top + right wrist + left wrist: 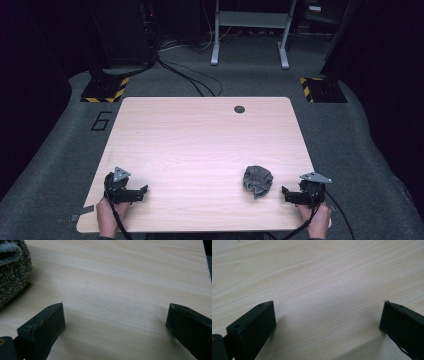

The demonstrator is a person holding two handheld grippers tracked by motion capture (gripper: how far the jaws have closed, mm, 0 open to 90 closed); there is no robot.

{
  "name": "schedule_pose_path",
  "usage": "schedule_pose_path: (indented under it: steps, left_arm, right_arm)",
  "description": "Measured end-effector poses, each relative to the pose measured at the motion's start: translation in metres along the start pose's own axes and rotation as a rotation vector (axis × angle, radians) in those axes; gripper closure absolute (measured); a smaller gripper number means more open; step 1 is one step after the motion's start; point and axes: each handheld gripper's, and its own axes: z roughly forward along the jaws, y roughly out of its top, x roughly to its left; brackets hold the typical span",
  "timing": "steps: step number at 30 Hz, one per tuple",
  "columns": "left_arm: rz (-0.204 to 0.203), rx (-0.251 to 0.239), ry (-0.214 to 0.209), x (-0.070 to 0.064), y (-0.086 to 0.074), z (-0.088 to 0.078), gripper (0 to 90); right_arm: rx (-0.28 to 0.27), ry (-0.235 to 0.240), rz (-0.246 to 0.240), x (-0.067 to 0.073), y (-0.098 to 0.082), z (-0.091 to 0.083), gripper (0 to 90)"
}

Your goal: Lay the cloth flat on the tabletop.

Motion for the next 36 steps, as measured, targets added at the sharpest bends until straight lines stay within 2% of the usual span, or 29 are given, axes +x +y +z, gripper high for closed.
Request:
schedule_pose_path:
  steps: [12,19,21,23,25,30,36]
  left_arm:
    - [0.001,-0.001,0.001,0.0,0.0,0.0,0.0]
    - [0.002,0.003,-0.002,0.0,0.0,0.0,0.1]
    - [0.0,0.0,0.0,0.0,0.0,0.0,0.1]
    - [0.001,0.002,-0.002,0.0,0.0,0.0,0.1]
    - [0.001,-0.002,0.001,0.0,0.0,0.0,0.1]
    - [0.0,-0.003,0.002,0.0,0.0,0.0,0.1]
    - [0.0,-0.003,0.001,0.0,0.0,0.0,0.1]
  right_arm:
    - [-0.003,0.001,0.0,0.0,0.0,0.0,2.1]
    - [-0.007,0.006,-0.009,0.001,0.0,-0.002,6.4]
    - [-0.014,0.022,-0.003,0.0,0.0,-0.003,6.2]
    - [-0.031,0.054,0.039,-0.002,-0.001,-0.006,5.7]
    - [-0.05,0.086,0.06,0.0,-0.002,-0.01,5.2]
    - [-0.06,0.119,0.042,0.01,0.003,-0.019,2.9]
    - [-0.089,0.158,-0.004,0.026,0.019,-0.028,0.0]
